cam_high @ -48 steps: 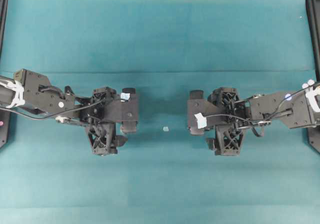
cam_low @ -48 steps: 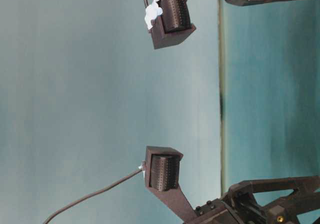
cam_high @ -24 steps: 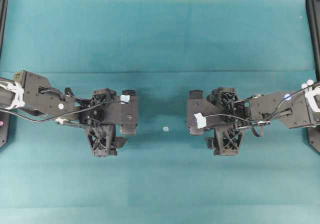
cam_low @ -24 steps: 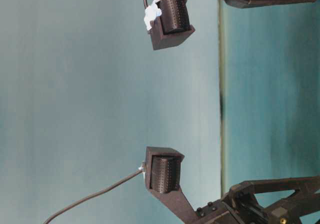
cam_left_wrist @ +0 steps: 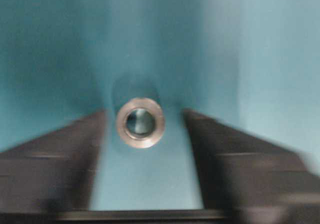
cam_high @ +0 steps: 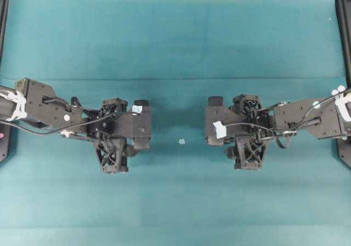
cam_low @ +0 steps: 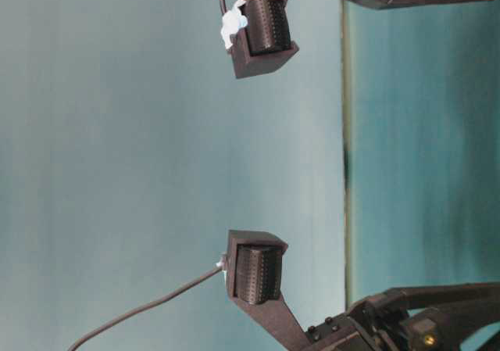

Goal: Insert the washer onto the shaft with both hands.
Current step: 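Close left gripper on washer and right gripper on shaft hex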

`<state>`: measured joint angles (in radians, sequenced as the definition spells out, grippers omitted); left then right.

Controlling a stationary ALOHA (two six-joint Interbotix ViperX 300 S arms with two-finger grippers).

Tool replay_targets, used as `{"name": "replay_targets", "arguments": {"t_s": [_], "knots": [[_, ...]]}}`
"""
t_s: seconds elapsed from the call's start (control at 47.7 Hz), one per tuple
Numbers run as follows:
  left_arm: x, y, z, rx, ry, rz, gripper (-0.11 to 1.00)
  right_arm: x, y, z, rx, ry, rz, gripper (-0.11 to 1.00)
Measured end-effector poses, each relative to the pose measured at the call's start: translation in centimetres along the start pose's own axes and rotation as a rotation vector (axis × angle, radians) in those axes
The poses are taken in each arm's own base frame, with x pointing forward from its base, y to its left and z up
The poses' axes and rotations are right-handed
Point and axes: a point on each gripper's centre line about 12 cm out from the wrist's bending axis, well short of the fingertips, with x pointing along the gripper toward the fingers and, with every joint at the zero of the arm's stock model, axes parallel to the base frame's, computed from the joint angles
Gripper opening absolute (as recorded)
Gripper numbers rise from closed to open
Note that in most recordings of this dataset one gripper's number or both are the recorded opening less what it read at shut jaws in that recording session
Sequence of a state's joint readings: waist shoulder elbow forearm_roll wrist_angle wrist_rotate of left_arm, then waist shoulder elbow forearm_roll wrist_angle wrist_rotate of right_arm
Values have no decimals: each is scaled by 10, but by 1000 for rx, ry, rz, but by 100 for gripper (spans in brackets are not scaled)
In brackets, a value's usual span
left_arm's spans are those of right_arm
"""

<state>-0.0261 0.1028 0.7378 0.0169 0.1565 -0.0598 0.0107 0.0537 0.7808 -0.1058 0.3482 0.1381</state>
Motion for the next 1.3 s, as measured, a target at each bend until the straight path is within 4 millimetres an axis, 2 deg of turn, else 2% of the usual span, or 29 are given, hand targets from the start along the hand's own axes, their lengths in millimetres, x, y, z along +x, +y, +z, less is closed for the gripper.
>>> {"name": "replay_targets", "arguments": {"t_s": [0.084,0.168,0.839,1.028,1.301], "knots": [[0,-1,0,0,0,-1,35,1,-4,-1,13,2,-5,7],[0,-1,0,1,0,-1,35,1,-7,0,20,0,-8,0],[-2,-1,1,1,-5,-1,35,-1,-9,2,29,-2,-10,0],[-11,-1,7,-2,-37,-3,35,-6,-4,4,17,-18,-4,0],[-29,-2,26,2,-147,-9,35,-24,-2,13,13,-98,4,0]]}}
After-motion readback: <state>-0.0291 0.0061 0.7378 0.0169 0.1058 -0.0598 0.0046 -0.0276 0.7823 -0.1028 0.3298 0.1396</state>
